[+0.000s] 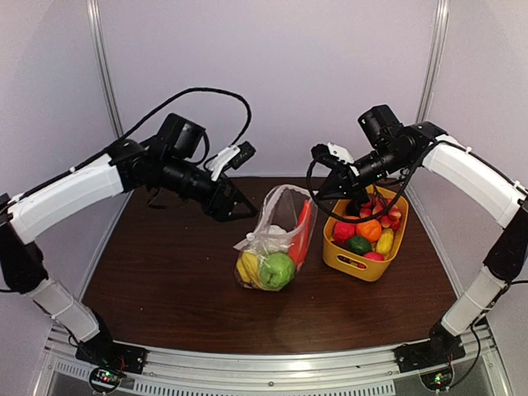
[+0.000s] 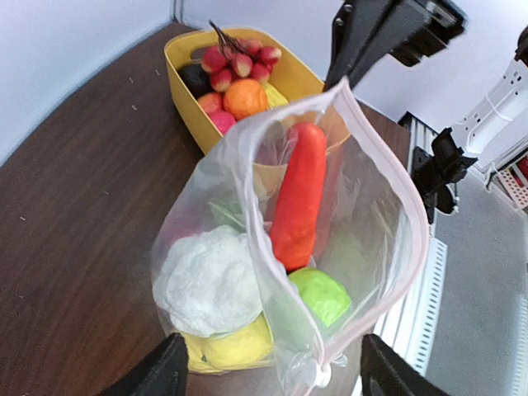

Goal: Place the food in the zip-top bag and seal the zipper
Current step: Pass from the left arm to the right, then pass from the right arm to the left

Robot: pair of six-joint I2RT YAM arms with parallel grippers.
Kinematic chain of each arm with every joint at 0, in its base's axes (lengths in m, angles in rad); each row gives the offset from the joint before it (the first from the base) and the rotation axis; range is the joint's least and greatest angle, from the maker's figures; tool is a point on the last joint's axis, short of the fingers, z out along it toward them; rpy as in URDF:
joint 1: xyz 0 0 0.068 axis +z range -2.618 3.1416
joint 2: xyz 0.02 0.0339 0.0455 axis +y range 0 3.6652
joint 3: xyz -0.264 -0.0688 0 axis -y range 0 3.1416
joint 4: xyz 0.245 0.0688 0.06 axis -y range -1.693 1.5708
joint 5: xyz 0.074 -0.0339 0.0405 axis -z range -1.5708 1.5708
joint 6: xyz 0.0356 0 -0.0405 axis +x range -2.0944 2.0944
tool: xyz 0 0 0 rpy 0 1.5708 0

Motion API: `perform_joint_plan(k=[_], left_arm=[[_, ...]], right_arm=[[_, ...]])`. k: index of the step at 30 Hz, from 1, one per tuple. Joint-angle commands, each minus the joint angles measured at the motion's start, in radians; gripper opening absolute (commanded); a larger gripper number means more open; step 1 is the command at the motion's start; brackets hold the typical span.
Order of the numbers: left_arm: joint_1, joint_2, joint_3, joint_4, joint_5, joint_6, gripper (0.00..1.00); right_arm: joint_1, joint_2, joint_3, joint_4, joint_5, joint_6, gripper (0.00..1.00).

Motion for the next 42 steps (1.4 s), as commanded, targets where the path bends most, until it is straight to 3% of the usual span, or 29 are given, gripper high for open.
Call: perform_joint_plan(k=[1, 5, 10, 20, 30, 36, 42], left_arm=[[-0.003, -0.351, -0.465, 0.509, -0.163, -0.112, 0.79], [-0.018, -0.571, -0.828, 0.893, -0.200, -0.221, 0.80], [-0.030, -0.623, -0.988, 0.987, -0.214, -0.222, 0.80], [-0.030, -0.461, -1.008, 1.110, -0.189, -0.172, 0.72], [-0.030, -0.297, -0.950, 1.215, -0.087, -0.172, 0.55], [-0.030, -0.271, -0.934, 1.215, -0.058, -0.158, 0.40], [-0.030, -0.299, -0.920, 1.167, -0.061, -0.122, 0.10]], right_arm=[[-0.037, 0.003, -0.008, 0.065, -0.090, 0.100, 0.00], [-0.046, 0.013, -0.015, 0.102, -0.113, 0.172, 0.00], [-0.050, 0.005, -0.025, 0.135, -0.118, 0.221, 0.00], [-0.050, -0.003, -0.049, 0.159, -0.107, 0.258, 0.00], [-0.051, -0.023, -0.070, 0.182, -0.091, 0.277, 0.00], [-0.057, -0.030, -0.085, 0.192, -0.086, 0.287, 0.00], [-0.071, -0.027, -0.090, 0.215, -0.094, 0.312, 0.00]])
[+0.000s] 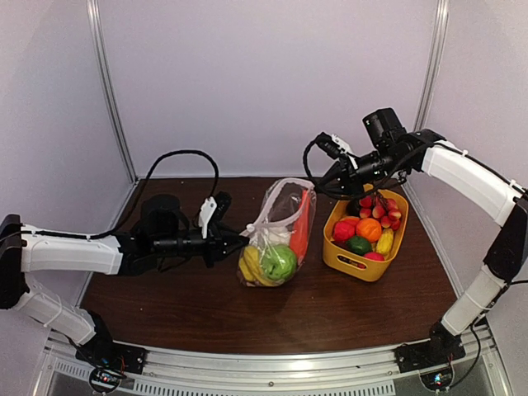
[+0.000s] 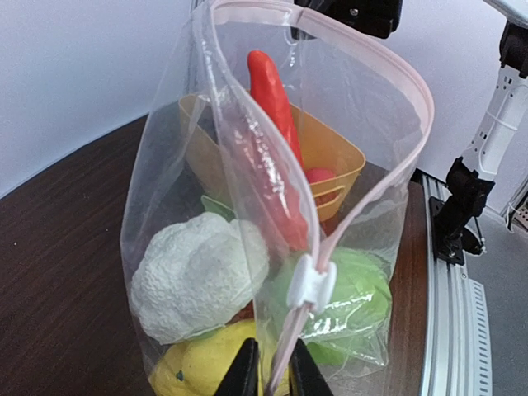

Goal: Place the food in the zip-top bag and seal the zipper
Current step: Pass from the right arm to the left

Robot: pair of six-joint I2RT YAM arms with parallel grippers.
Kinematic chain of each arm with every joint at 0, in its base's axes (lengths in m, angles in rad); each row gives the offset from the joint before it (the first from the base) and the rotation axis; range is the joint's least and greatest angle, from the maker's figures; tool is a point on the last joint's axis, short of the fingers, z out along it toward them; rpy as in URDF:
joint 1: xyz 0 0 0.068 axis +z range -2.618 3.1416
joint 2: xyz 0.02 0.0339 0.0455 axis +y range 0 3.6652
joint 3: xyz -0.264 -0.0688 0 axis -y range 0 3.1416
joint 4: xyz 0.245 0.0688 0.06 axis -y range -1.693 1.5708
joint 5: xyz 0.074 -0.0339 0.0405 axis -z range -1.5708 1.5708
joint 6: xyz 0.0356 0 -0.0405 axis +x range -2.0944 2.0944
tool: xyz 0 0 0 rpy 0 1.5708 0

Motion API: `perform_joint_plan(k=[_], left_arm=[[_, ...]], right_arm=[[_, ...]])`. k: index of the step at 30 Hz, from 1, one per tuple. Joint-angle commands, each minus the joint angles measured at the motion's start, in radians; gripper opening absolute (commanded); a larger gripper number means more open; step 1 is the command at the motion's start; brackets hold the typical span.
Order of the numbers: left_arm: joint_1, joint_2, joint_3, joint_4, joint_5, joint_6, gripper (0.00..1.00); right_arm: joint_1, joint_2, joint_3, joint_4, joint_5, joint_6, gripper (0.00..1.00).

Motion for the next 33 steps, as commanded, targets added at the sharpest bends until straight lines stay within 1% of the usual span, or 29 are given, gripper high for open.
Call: perform_joint_plan(k=[1, 2, 4, 5, 9, 13, 16, 18, 20, 23, 26, 29, 33], left_arm=[[-0.004, -0.039, 0.044, -0.003, 0.013, 0.039, 0.06], [-0.004, -0.051, 0.055, -0.025, 0.012, 0.049, 0.04], [-0.003, -0.082, 0.105, -0.141, 0.003, 0.083, 0.01], [-0.003, -0.098, 0.143, -0.222, -0.006, 0.108, 0.00], [-0.004, -0.133, 0.346, -0.598, -0.057, 0.207, 0.00], [-0.004, -0.082, 0.536, -0.900, -0.085, 0.295, 0.00], [-0.003, -0.044, 0.664, -1.077, -0.149, 0.324, 0.00], [-0.003, -0.051, 0.690, -1.098, -0.199, 0.324, 0.00], [-0.004, -0.071, 0.687, -1.076, -0.233, 0.315, 0.00], [-0.004, -0.103, 0.617, -0.993, -0.257, 0.312, 0.00], [-0.004, -0.068, 0.589, -0.972, -0.258, 0.295, 0.00], [-0.004, -0.031, 0.617, -0.981, -0.224, 0.280, 0.00], [-0.004, -0.040, 0.632, -0.956, -0.229, 0.282, 0.00]], right_arm=[[-0.015, -0.025, -0.008, 0.031, -0.011, 0.032, 0.00], [-0.017, -0.024, -0.005, 0.032, -0.008, 0.032, 0.00], [-0.023, -0.022, 0.012, 0.014, 0.018, 0.015, 0.00], [-0.028, -0.021, 0.024, -0.010, 0.031, -0.001, 0.00], [-0.049, -0.004, 0.097, -0.113, 0.066, -0.086, 0.00], [-0.050, 0.013, 0.171, -0.209, 0.056, -0.149, 0.00], [-0.049, 0.001, 0.183, -0.213, 0.048, -0.155, 0.00], [-0.050, -0.011, 0.170, -0.194, 0.059, -0.155, 0.00], [-0.050, -0.018, 0.152, -0.178, 0.074, -0.155, 0.00], [-0.050, -0.022, 0.099, -0.139, 0.086, -0.148, 0.00], [-0.050, -0.007, 0.048, -0.127, 0.089, -0.152, 0.00], [-0.049, 0.015, 0.095, -0.184, 0.066, -0.169, 0.00], [-0.050, 0.022, 0.139, -0.211, 0.078, -0.201, 0.00]])
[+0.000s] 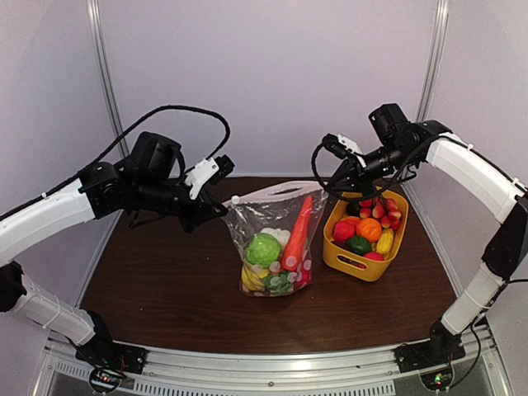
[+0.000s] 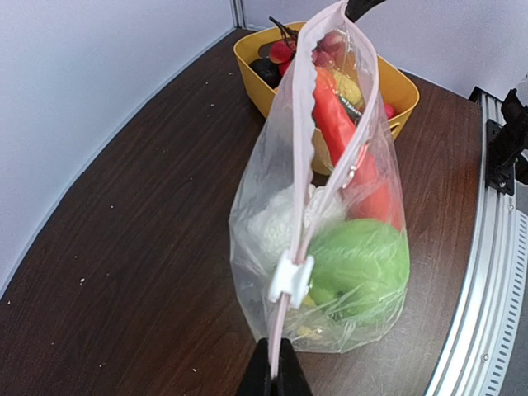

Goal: Place the food in the zip-top bag and seal the zipper
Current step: Pass from the right arm to the left, then zip the zipper on the zipper food storage bag.

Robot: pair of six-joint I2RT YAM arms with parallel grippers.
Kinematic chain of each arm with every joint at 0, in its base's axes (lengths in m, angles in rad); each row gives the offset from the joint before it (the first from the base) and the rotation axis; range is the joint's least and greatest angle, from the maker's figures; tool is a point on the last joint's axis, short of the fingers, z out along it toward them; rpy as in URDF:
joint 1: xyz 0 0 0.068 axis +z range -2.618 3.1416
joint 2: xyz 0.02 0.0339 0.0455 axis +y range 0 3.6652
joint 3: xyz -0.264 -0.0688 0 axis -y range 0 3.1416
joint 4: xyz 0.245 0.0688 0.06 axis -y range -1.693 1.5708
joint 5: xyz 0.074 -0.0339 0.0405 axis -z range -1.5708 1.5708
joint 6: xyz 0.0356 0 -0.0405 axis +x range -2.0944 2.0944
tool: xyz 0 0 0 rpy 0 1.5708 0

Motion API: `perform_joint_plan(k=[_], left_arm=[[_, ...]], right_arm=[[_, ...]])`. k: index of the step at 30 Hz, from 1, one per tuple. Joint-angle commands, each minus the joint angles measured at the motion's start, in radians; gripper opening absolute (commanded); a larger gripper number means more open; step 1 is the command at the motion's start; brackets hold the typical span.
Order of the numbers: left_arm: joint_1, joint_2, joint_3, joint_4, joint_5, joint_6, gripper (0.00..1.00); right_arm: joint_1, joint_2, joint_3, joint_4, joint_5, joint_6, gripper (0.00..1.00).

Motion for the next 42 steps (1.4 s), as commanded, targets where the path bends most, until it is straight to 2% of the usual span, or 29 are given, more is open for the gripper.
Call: perform_joint_plan(k=[1, 3, 6, 10, 16, 19, 22, 24, 32, 36, 42], left_arm=[[-0.001, -0.013, 0.030, 0.061, -0.008, -0.004, 0.00], [-0.001, -0.021, 0.036, 0.074, 0.009, 0.002, 0.00], [-0.001, -0.025, 0.050, 0.089, 0.051, 0.005, 0.00], [-0.001, -0.026, 0.070, 0.107, 0.082, 0.004, 0.00], [-0.001, -0.028, 0.091, 0.111, 0.105, 0.003, 0.00], [-0.003, -0.028, 0.093, 0.111, 0.112, -0.002, 0.00], [-0.003, -0.028, 0.092, 0.110, 0.121, -0.011, 0.00], [-0.003, -0.029, 0.089, 0.110, 0.127, -0.017, 0.00], [-0.003, -0.045, 0.075, 0.134, 0.150, -0.043, 0.00], [-0.003, -0.068, 0.056, 0.167, 0.175, -0.049, 0.00], [-0.003, -0.072, 0.046, 0.171, 0.188, -0.049, 0.00]], right_arm=[[-0.005, 0.006, 0.056, -0.037, 0.026, -0.049, 0.01], [-0.003, 0.012, 0.073, -0.066, 0.030, -0.071, 0.23], [0.022, 0.021, 0.143, -0.118, 0.019, -0.076, 0.41], [0.105, 0.017, 0.212, -0.109, 0.040, -0.039, 0.49], [0.234, 0.031, 0.211, -0.008, 0.008, 0.048, 0.57], [0.269, 0.049, 0.197, 0.115, -0.026, 0.170, 0.58], [0.331, 0.063, 0.187, 0.239, -0.005, 0.298, 0.58], [0.377, 0.081, 0.197, 0.284, 0.060, 0.357, 0.58], [0.455, 0.128, 0.208, 0.331, 0.156, 0.414, 0.55], [0.464, 0.129, 0.202, 0.344, 0.192, 0.416, 0.50], [0.473, 0.139, 0.203, 0.348, 0.218, 0.406, 0.32]])
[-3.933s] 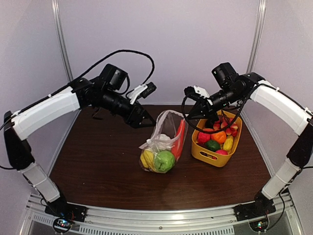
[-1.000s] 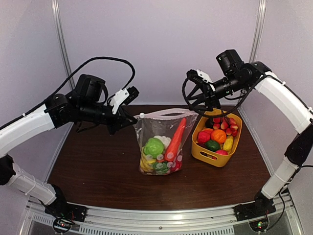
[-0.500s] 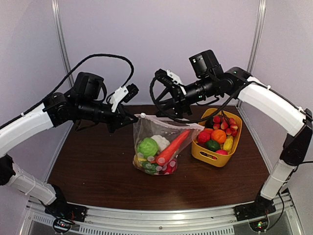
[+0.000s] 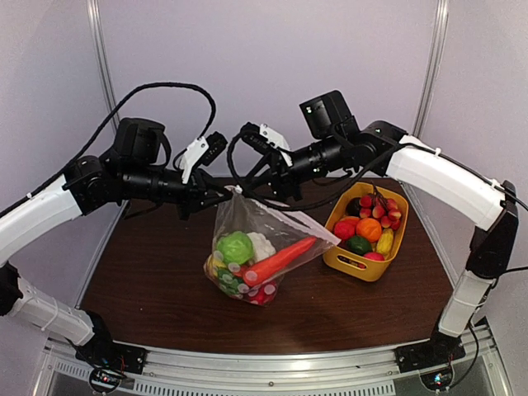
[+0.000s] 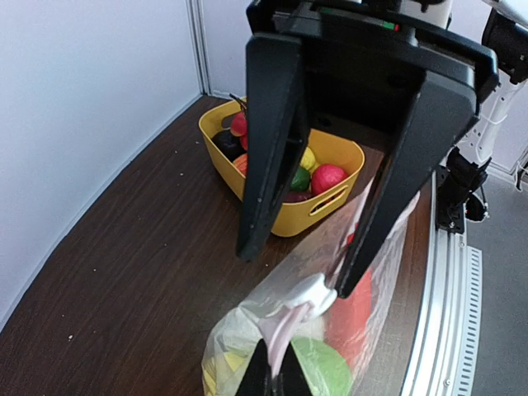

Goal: Place the food in the zip-top bag and seal the zipper
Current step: Zip the zipper on the zipper food storage bag.

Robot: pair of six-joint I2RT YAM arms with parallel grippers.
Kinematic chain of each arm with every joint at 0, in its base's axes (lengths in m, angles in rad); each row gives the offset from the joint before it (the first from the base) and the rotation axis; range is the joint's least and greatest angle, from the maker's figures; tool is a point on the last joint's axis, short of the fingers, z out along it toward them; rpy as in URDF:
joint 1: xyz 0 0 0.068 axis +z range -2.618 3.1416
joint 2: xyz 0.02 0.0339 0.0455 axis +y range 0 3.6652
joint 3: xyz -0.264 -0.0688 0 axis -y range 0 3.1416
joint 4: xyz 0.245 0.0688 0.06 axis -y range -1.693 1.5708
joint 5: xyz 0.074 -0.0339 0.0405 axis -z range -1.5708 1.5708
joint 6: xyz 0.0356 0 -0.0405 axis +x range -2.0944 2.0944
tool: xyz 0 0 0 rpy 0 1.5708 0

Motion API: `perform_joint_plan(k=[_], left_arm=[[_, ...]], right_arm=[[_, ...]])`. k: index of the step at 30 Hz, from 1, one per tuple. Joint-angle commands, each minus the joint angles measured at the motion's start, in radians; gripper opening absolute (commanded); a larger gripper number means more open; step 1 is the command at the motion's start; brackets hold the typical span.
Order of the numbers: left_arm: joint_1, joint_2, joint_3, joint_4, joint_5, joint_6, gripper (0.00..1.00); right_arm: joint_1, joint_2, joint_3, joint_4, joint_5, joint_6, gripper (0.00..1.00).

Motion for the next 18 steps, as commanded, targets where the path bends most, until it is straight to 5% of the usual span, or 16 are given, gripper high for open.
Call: perform_joint_plan(k=[1, 9, 18], left_arm=[[-0.003, -0.029, -0.007, 0.105, 0.043, -0.012, 0.00], [-0.003, -0.019, -0.008, 0.102, 0.049, -0.045, 0.00], [-0.003, -0.027, -0.018, 0.102, 0.044, -0.046, 0.00]], right_arm=[[0.015, 0.002, 0.001, 0.024, 0.055, 0.000, 0.28], [0.045, 0.004, 0.019, 0.005, 0.075, -0.001, 0.28], [0.057, 0.022, 0.032, 0.008, 0.173, 0.019, 0.12]])
